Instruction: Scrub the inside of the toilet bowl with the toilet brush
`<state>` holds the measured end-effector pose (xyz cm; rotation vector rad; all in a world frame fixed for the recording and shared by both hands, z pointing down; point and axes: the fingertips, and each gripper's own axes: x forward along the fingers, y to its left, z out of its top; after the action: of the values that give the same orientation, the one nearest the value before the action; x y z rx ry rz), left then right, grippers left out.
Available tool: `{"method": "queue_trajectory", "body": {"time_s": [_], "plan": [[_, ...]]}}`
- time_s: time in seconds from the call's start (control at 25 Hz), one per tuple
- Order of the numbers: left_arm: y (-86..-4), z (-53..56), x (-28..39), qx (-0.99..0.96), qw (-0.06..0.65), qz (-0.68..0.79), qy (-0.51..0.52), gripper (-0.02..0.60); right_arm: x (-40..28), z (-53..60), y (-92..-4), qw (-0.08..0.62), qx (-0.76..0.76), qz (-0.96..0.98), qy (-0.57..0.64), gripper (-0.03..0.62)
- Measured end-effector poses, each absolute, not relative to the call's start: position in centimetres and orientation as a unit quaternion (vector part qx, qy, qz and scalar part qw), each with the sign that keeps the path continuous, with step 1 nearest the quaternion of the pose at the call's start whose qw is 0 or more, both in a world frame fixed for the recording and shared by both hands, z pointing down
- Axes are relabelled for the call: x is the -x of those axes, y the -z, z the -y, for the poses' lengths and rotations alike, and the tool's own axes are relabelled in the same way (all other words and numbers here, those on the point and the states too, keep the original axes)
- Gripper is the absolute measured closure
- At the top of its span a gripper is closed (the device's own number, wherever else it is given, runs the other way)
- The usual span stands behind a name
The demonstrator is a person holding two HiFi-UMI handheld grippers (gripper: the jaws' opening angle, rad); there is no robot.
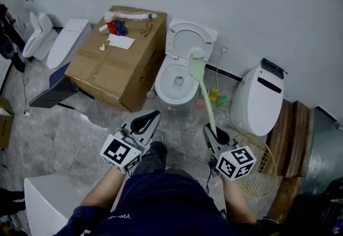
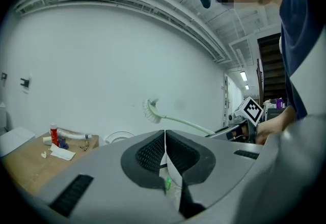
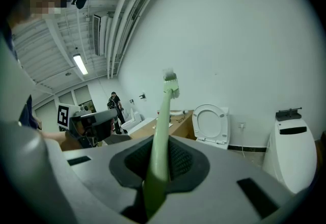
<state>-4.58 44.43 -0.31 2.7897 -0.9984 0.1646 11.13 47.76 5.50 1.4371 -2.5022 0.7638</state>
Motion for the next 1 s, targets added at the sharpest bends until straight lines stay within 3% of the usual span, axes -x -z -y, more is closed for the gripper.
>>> {"method": "queue_trajectory", "body": {"time_s": [1.0], "plan": [[-2.6, -23.8, 9.3, -0.950, 0.118, 0.281, -0.072, 0.549, -5.7, -29.1, -7.5, 0.097, -0.512, 0.806, -0.280, 0.543]]}}
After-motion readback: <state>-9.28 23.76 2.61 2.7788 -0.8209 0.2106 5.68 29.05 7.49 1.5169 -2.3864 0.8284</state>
